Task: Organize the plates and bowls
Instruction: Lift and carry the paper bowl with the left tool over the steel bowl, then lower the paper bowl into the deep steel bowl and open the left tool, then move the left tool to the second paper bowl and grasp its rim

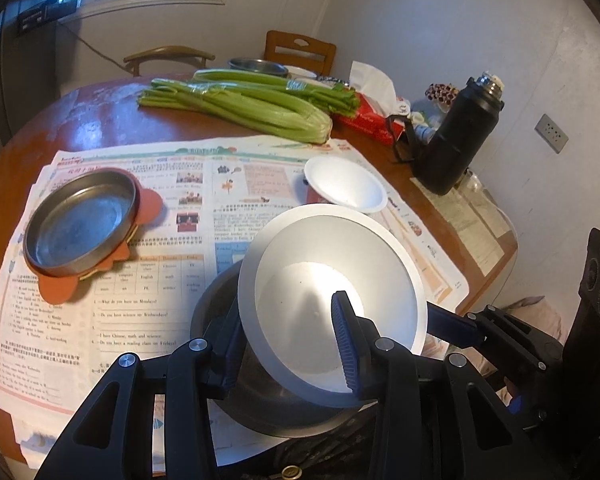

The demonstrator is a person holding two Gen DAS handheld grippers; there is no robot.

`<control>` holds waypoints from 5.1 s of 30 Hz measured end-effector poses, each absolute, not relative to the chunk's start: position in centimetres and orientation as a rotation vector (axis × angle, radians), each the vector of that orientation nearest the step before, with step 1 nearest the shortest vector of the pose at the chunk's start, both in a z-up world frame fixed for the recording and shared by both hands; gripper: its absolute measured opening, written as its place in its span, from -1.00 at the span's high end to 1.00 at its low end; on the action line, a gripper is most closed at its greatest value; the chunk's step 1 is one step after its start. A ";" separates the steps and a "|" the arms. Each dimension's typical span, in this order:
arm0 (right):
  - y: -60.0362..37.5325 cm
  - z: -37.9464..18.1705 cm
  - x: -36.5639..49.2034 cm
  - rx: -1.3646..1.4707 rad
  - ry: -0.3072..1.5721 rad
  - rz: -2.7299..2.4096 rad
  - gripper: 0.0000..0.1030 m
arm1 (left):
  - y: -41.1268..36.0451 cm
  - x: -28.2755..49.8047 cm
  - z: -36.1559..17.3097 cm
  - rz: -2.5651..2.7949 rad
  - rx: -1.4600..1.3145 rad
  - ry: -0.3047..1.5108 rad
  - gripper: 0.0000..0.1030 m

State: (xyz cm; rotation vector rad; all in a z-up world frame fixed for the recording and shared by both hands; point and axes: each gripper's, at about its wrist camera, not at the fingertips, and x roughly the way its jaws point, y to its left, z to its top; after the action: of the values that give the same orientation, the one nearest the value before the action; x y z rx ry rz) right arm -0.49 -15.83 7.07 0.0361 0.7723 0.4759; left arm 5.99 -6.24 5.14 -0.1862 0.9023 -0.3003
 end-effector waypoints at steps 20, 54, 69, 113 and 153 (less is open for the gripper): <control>-15.0 4.1 0.1 0.008 0.839 0.490 -0.10 | -5.8 6.5 2.0 -0.259 -0.186 0.972 0.21; -14.6 2.2 1.1 -0.011 0.846 0.421 -0.10 | -6.5 8.2 0.1 -0.227 -0.139 0.966 0.17; -15.0 3.6 0.2 -0.026 0.809 0.409 -0.10 | -6.4 8.4 0.8 -0.208 -0.140 0.979 0.16; -22.8 8.0 0.1 0.142 0.642 0.330 -0.10 | -7.3 6.9 8.7 -0.188 -0.085 0.844 -0.12; -26.1 7.8 11.7 0.155 0.743 0.156 -0.10 | -11.7 21.8 5.5 -0.339 -0.086 0.963 -0.13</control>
State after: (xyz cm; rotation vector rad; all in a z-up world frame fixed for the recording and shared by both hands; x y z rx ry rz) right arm 11.71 -26.08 7.80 0.1553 0.7425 0.1556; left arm 21.84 -11.66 5.55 -0.0856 0.9632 -0.3388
